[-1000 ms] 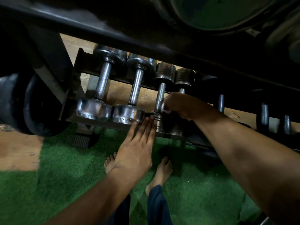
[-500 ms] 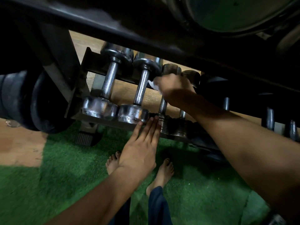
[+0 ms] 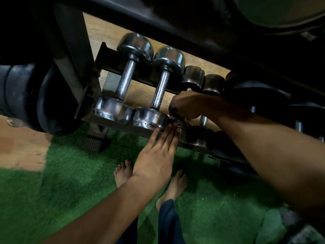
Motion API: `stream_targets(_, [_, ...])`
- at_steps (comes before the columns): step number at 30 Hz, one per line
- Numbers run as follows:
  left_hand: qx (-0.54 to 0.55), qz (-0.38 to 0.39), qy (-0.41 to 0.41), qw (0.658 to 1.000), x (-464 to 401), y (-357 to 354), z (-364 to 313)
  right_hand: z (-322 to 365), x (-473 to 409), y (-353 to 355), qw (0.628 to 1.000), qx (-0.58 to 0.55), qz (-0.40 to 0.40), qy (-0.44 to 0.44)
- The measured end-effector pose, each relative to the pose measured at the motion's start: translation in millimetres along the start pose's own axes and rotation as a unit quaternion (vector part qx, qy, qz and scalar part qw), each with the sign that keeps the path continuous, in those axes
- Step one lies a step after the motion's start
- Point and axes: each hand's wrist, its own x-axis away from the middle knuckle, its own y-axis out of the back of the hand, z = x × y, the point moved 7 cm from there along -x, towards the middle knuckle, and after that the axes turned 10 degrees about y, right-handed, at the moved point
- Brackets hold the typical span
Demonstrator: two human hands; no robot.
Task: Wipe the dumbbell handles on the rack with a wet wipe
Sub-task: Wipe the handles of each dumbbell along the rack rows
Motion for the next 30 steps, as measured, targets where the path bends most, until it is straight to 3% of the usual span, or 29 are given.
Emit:
stream_targets(2, [0.001,0.001,-0.001,1.0,0,-1,-1,-3,5,-3,0.998,-0.029,-0.052,0.01])
stream_targets(3, [-0.001,0.002,-0.002,1.0,0,-2,-1,-5,10,-4,0.991,-0.069,-0.114,0.026])
stream_targets(6, [-0.006,0.005,-0.006,1.0,0,-3,-1,-4,35,-2,0.93,-0.189,-0.293,0.116])
stream_targets(8, [-0.009,0.004,-0.006,1.0,1,-1,-1,-7,46,-4,0.906,-0.281,-0.295,0.112])
stream_targets(11, [-0.01,0.004,-0.003,1.0,1,-1,-1,-20,62,-15,0.94,-0.278,-0.196,-0.033])
stream_targets(13, [-0.007,0.007,0.001,1.0,1,-1,-1,-30,68,-26,0.937,-0.287,-0.184,-0.079])
stream_targets(16, [-0.006,0.002,0.001,1.0,1,0,-1,-27,69,-39,0.92,-0.327,-0.203,-0.071])
stream_targets(18, [-0.006,0.001,0.003,1.0,1,1,-2,-23,64,-42,0.929,-0.297,-0.213,-0.063])
stream_targets(23, [-0.002,-0.006,0.008,1.0,2,1,-2,-29,60,-40,0.904,-0.338,-0.237,-0.111])
stream_targets(26, [-0.002,-0.006,0.009,1.0,1,0,-2,-32,65,-45,0.85,-0.433,-0.275,-0.121])
stream_targets(30, [-0.004,-0.013,0.008,1.0,1,-1,-3,-30,82,-48,0.689,-0.62,-0.365,-0.087])
